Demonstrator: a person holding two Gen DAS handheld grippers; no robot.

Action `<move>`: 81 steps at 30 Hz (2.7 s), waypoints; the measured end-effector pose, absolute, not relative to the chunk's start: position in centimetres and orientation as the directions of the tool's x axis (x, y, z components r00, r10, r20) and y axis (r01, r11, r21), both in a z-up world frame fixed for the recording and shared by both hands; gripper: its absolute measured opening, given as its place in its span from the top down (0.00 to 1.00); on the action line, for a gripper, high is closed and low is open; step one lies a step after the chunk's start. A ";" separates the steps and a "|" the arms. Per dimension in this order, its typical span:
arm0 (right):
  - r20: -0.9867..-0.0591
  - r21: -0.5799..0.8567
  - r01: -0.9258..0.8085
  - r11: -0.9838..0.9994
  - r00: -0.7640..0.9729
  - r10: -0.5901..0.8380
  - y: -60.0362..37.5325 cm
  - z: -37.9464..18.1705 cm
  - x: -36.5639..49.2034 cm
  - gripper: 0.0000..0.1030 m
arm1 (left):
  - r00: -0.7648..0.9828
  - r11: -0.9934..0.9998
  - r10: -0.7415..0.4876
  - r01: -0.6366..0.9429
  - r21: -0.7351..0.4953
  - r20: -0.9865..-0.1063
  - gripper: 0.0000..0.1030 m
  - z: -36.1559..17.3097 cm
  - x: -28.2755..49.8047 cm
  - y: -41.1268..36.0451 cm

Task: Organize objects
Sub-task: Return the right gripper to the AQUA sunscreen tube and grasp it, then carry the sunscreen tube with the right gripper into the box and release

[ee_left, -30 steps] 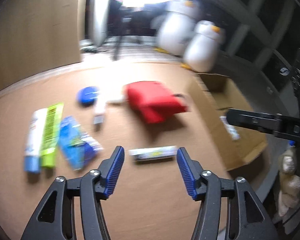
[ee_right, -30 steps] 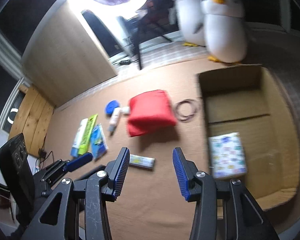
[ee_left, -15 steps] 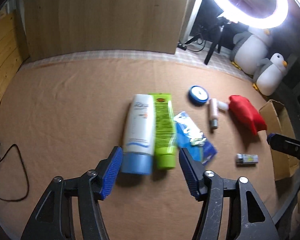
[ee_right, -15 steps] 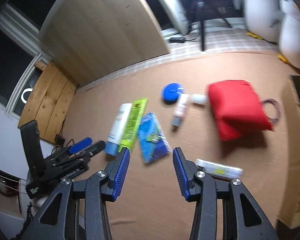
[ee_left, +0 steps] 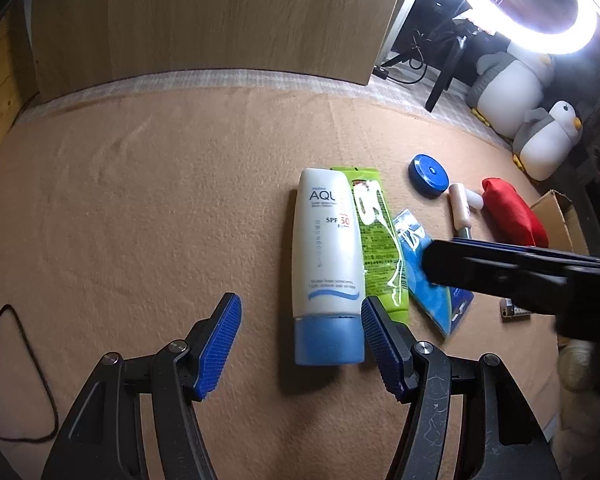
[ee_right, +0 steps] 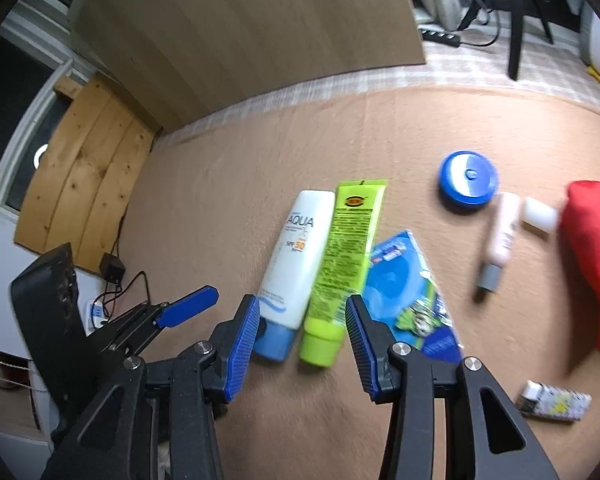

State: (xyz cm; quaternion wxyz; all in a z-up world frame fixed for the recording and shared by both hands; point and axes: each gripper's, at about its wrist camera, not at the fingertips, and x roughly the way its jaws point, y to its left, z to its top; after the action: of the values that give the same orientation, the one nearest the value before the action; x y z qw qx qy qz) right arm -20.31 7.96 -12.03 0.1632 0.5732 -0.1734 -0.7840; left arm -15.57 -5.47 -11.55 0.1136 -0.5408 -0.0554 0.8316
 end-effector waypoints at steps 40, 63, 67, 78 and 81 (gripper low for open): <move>-0.835 0.531 0.077 -0.844 -0.122 -0.537 2.0 -18.9 -20.2 0.68 | -0.317 -0.921 0.387 -0.085 -0.381 -0.866 0.47 -14.4 -13.5 -6.2; -0.801 0.522 0.078 -0.849 -0.298 -0.520 11.3 -11.2 -13.7 0.68 | -0.406 -0.922 0.383 -0.218 -0.319 -0.830 0.50 -7.5 -9.0 3.9; -0.792 0.523 0.030 -0.852 -0.351 -0.499 16.3 -9.6 -13.0 0.68 | -0.402 -0.905 0.410 -0.288 -0.312 -0.819 0.50 -6.3 -9.4 9.0; -0.793 0.500 -0.148 -0.853 -0.474 -0.382 32.3 -7.2 -9.2 0.68 | -0.326 -0.807 0.521 -0.490 -0.330 -0.789 0.50 -4.6 -9.9 25.7; -0.798 0.492 -0.194 -0.849 -0.490 -0.351 36.0 -6.9 -8.1 0.68 | -0.298 -0.775 0.546 -0.536 -0.336 -0.783 0.50 -4.5 -9.5 29.9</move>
State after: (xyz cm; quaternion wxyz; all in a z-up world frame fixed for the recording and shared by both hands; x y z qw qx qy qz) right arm -8.12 35.96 -6.85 0.0479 0.5027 -0.2708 -0.8195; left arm -9.55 29.87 -4.55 0.3357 -0.4881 -0.0052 0.8056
